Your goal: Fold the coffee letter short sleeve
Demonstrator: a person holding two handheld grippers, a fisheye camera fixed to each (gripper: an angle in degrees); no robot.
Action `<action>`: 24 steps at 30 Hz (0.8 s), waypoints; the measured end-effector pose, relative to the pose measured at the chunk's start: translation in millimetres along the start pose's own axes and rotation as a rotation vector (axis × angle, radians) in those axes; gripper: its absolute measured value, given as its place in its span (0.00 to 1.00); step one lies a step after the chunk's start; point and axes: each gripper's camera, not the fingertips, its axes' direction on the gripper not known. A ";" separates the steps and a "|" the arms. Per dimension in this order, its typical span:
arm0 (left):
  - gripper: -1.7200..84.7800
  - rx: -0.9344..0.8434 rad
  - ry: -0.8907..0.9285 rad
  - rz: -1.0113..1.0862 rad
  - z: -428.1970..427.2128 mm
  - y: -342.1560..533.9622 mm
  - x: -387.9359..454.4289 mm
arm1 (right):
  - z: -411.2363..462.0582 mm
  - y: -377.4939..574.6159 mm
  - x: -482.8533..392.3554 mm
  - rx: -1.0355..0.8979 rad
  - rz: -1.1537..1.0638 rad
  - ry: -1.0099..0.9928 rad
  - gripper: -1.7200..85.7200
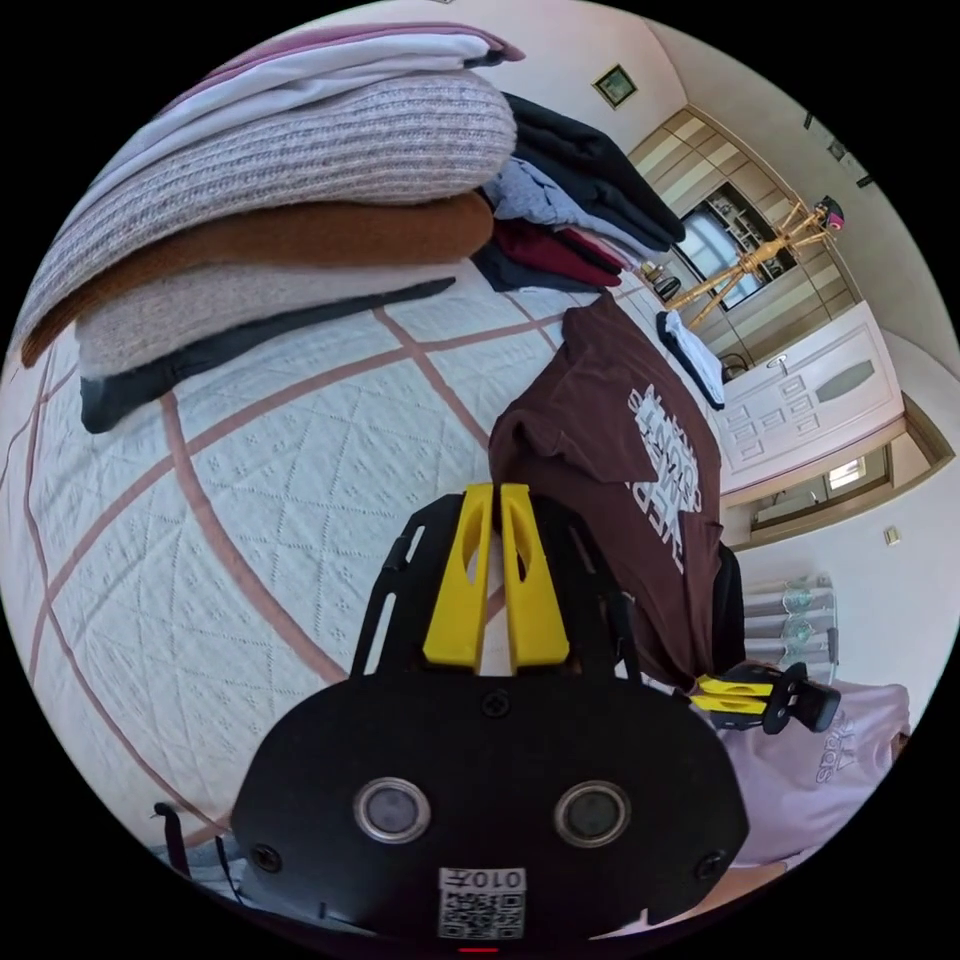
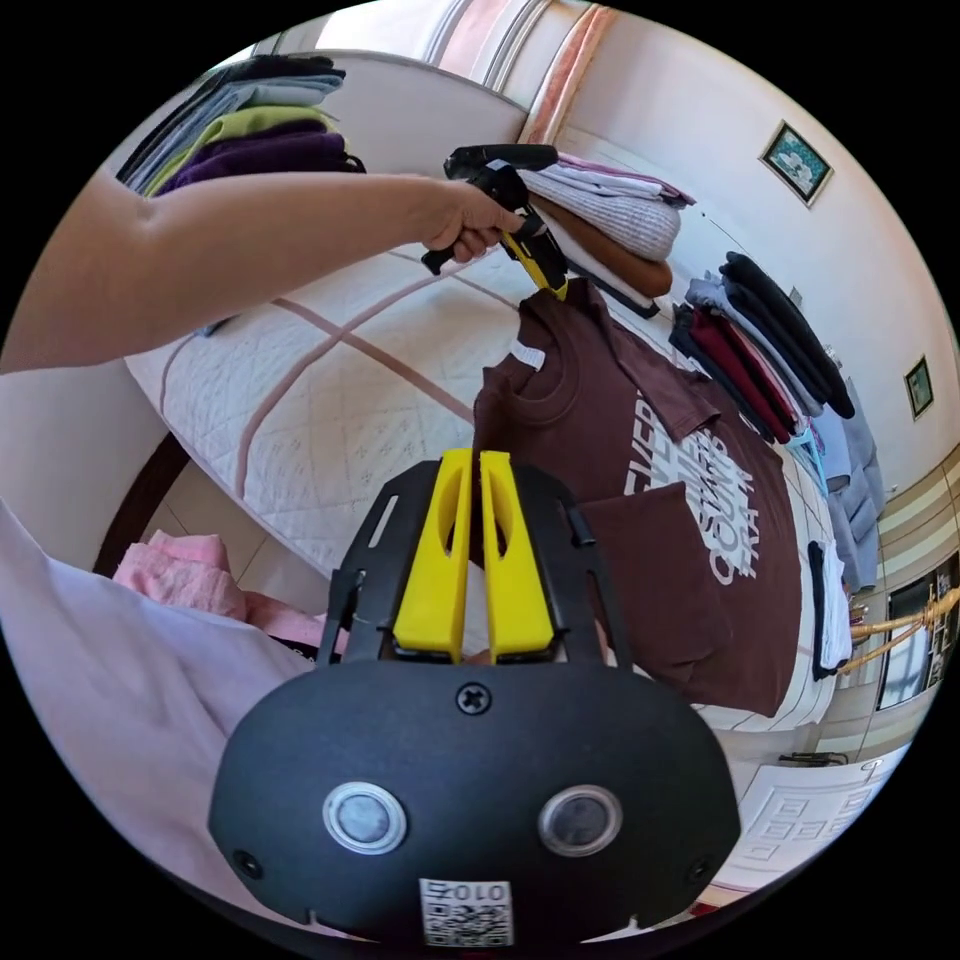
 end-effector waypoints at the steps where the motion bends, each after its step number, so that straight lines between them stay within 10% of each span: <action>1: 0.02 0.007 0.022 0.003 -3.8 -1.2 -2.5 | -3.6 -0.2 1.1 0.004 0.004 -0.005 0.05; 24: 0.02 0.034 -0.138 -0.070 -81.2 34.1 -11.3 | -196.2 -17.8 13.7 0.150 -0.120 -0.251 0.06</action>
